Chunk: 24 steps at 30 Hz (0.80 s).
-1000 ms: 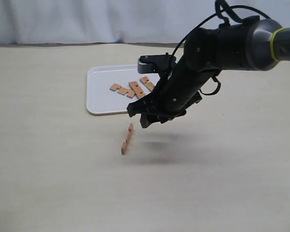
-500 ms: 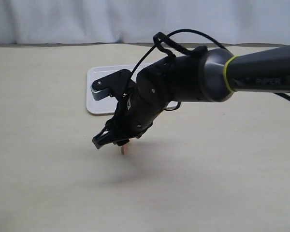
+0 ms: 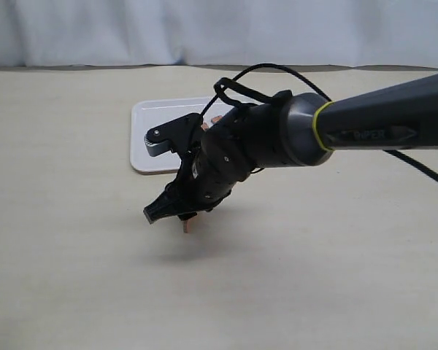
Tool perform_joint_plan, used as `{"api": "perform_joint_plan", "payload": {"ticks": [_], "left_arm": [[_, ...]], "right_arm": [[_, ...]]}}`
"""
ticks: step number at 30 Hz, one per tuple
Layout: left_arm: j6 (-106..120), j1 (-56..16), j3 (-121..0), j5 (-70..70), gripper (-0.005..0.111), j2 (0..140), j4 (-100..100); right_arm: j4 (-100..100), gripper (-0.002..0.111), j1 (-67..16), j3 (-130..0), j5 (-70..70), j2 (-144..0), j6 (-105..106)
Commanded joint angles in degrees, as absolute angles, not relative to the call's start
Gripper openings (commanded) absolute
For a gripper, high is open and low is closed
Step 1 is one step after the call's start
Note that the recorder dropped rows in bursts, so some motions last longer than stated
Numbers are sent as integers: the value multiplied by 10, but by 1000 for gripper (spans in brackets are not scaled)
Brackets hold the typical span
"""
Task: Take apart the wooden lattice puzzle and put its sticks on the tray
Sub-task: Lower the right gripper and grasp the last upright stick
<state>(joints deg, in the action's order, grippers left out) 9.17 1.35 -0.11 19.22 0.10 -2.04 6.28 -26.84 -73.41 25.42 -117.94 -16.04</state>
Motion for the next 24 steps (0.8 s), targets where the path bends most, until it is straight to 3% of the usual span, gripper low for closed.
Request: {"api": "perform_joint_plan", "payload": {"ticks": [1,7,12,24], "left_arm": [[91,12,0,185,0,0,-21],[91,12,0,185,0,0,-21],[91,12,0,185,0,0,-21],[91,12,0,184,0,0,-20]], "right_arm": [[70,43,-267,-733,249,-1192,-168],[70,40,-267,-733,255,-1209,-176],[70,5,-267,-733,265,-1212,-176],[126,5,-267,-733,283,-1153,-173]]}}
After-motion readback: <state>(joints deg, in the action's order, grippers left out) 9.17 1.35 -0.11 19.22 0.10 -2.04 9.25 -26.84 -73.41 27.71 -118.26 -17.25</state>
